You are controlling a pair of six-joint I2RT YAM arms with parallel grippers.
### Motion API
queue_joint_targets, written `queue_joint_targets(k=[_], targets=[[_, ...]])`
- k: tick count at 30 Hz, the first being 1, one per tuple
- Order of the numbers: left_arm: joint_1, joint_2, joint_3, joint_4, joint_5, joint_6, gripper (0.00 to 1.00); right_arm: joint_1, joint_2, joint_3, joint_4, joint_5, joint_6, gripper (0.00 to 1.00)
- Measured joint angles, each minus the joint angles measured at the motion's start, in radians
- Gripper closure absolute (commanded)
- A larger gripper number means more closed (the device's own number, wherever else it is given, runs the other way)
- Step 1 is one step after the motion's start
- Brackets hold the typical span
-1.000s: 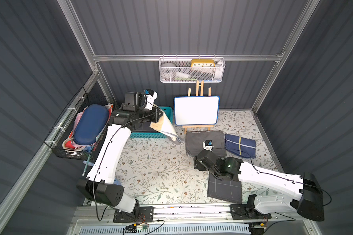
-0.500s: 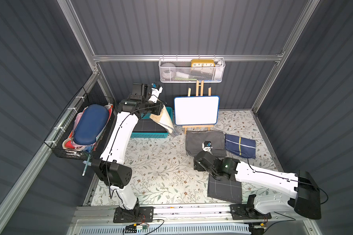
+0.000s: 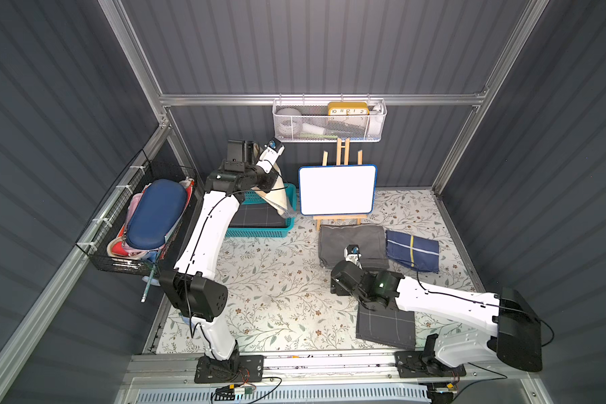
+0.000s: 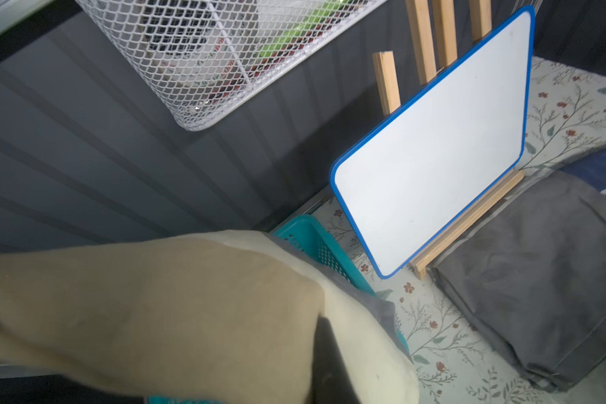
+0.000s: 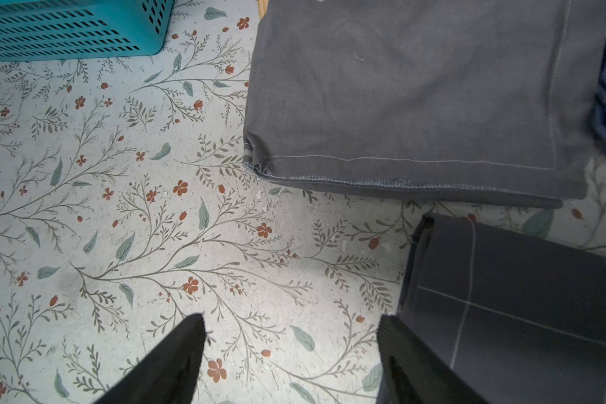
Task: Put the folded pillowcase in the basket
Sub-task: Place the pillowcase in the basket.
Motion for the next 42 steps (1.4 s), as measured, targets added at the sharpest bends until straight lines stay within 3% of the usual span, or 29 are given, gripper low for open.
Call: queue_joint_targets(k=[11,20,28,42], targets=[[0.0,0.066,-0.092,0.028,-0.021,0.178,1.0,0.0,0.056,0.0,0.002,-0.019,0.011,0.17],[0.019,0.066,-0.123,0.036,0.02,0.242,1.0,0.0,0.066,0.007,0.001,-0.023,0.014,0.17],[0.03,0.069,-0.134,0.027,0.079,0.211,1.0,0.0,0.075,0.013,0.001,-0.027,0.019,0.18],[0.164,0.191,-0.148,0.058,0.126,0.103,0.99,0.0,0.091,0.026,-0.002,-0.05,0.03,0.19]])
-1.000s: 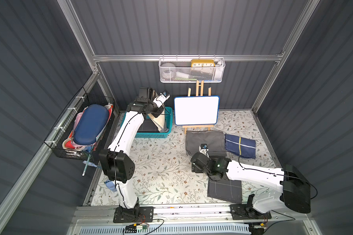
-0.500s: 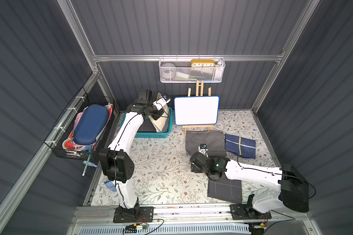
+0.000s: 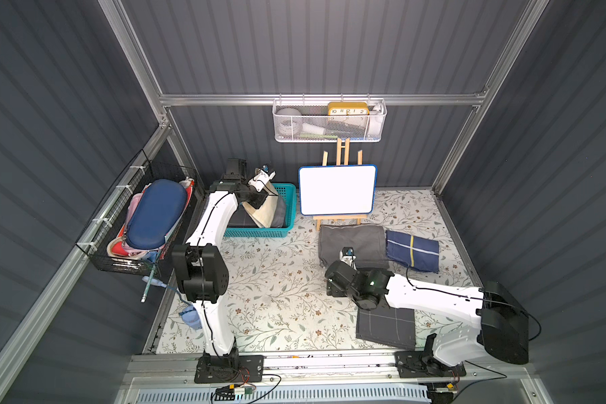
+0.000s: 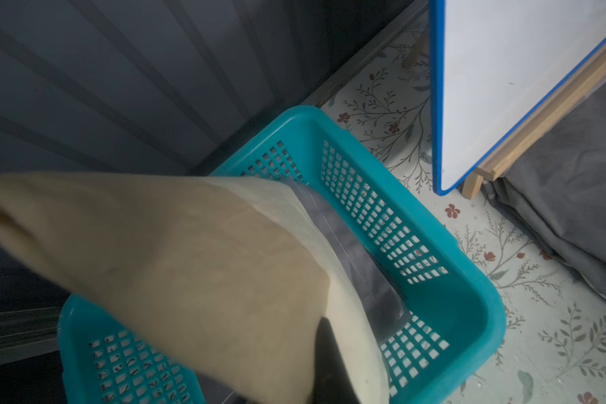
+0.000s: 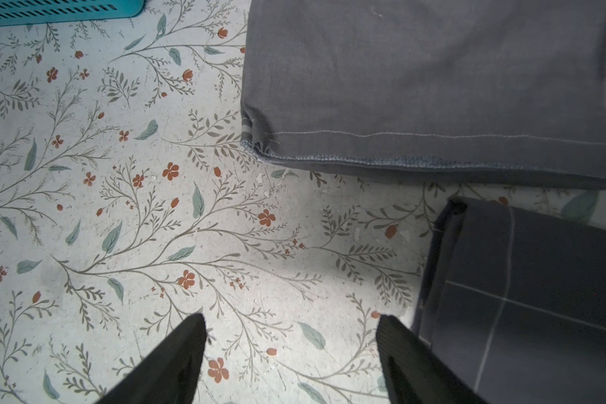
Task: Put the folded pillowcase in the basket
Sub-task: Place the pillowcase in the basket.
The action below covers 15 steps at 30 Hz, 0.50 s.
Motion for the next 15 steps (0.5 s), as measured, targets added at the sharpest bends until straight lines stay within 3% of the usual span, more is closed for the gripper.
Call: queue_joint_targets(k=[9,11,12,13,15], targets=[[0.081,0.105,0.009,0.042,-0.08,-0.067,0.81,0.0,0.028,0.0,-0.006,-0.016,0.006,0.19],[0.093,0.121,0.016,0.042,-0.108,-0.08,0.71,0.0,0.028,0.0,-0.006,-0.017,0.006,0.19],[0.098,0.132,0.027,0.043,-0.131,-0.09,0.55,0.0,0.028,0.0,-0.006,-0.017,0.006,0.19],[0.1,0.138,0.032,0.045,-0.146,-0.092,0.48,0.0,0.029,0.0,-0.006,-0.018,0.006,0.19],[0.105,0.152,0.044,0.05,-0.197,-0.108,0.46,0.0,0.03,0.0,-0.006,-0.018,0.006,0.19]])
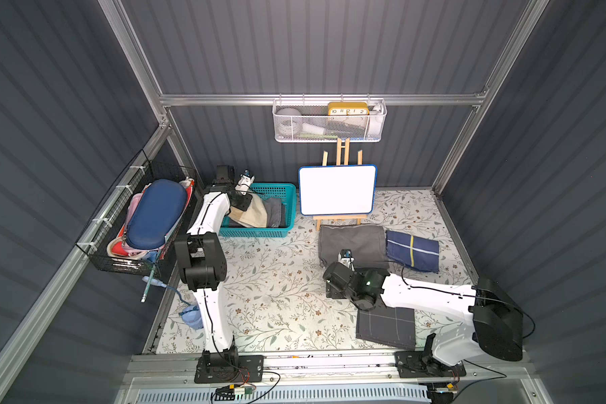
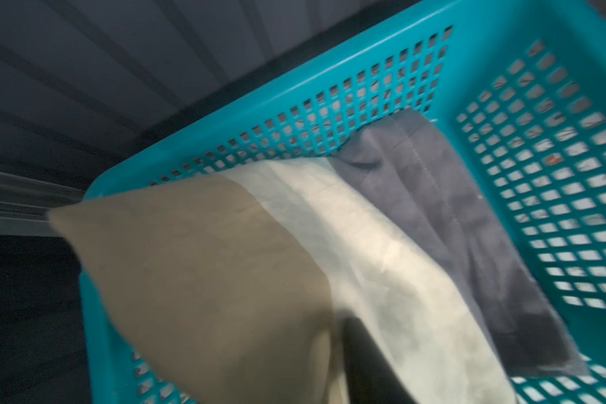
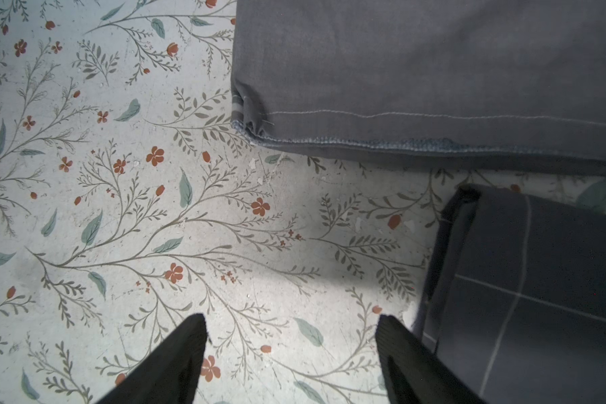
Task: Put the folded pillowcase in the basket
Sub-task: Place the pillowcase in the basket.
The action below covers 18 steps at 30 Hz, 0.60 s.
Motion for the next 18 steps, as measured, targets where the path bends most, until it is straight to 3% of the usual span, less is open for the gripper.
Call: queue_joint_targets(k=[2,3,4,7,8,12,18], targets=[[0.001,0.005,0.003,0.006,-0.041,-0.005,0.42,0.0,0.002,0.0,-0.001,0.0,0.0,0.19],[0.001,0.006,0.004,0.008,-0.059,-0.006,0.3,0.0,0.002,0.0,-0.002,0.0,0.0,0.19],[0.001,0.006,0.004,0.013,-0.081,-0.01,0.26,0.0,0.002,0.0,-0.002,0.0,0.0,0.19],[0.001,0.006,0.009,0.024,-0.139,-0.014,0.19,0.0,0.002,0.0,-0.003,0.0,0.0,0.19],[0.001,0.006,0.011,0.029,-0.155,-0.015,0.01,0.0,0.002,0.0,-0.003,0.0,0.0,0.19],[0.001,0.003,0.022,0.047,-0.216,-0.037,0.0,0.0,0.002,0.0,-0.008,0.001,0.0,0.19],[-0.012,-0.074,0.022,0.047,-0.219,-0.099,0.0,0.0,-0.016,0.006,-0.039,0.024,-0.004,0.18]])
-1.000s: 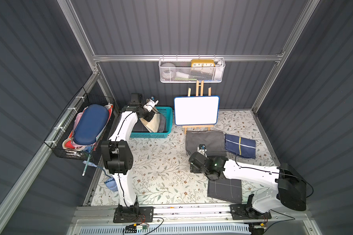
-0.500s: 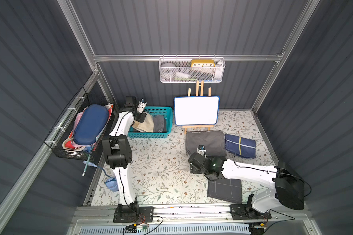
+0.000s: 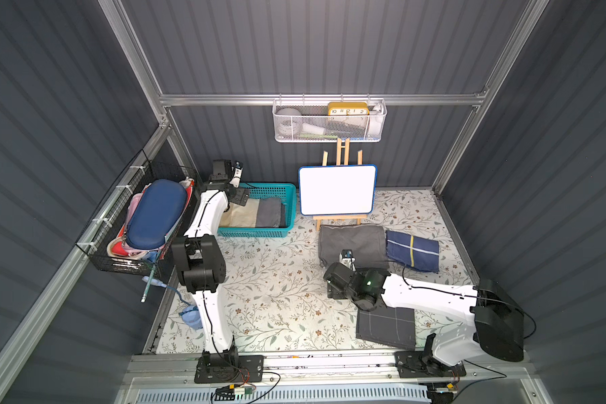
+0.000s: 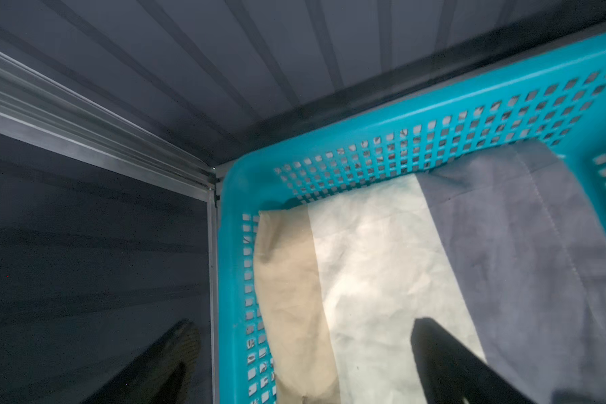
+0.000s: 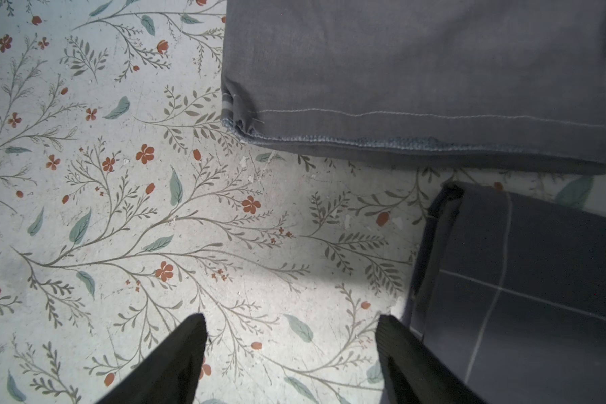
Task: Put the folded pillowcase in the basket
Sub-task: Place the pillowcase in the basket, then move the pillowcase to the center of the board.
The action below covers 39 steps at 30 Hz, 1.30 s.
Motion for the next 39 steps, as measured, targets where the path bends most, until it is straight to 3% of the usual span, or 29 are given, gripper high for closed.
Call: queue_joint_targets(k=[9,16,21,31,39], targets=[[-0.154,-0.278,-0.026,-0.023,0.121,-0.21,0.0,-0.038,-0.076,0.061,-0.082,0.111,-0.059,0.14],[-0.138,-0.816,-0.516,0.077,0.237,-0.414,0.0,-0.2,0.031,0.204,-0.152,0.097,-0.158,0.13],[-0.138,-1.051,-0.749,0.138,0.387,-0.538,0.0,-0.263,0.2,0.302,-0.158,0.051,-0.225,0.14],[-0.138,-1.112,-1.03,0.121,0.493,-0.719,0.0,-0.312,0.598,0.631,-0.193,-0.058,-0.313,0.16],[-0.138,-1.18,-1.095,0.131,0.521,-0.778,0.0,-0.317,0.678,0.656,-0.188,-0.131,-0.323,0.18]])
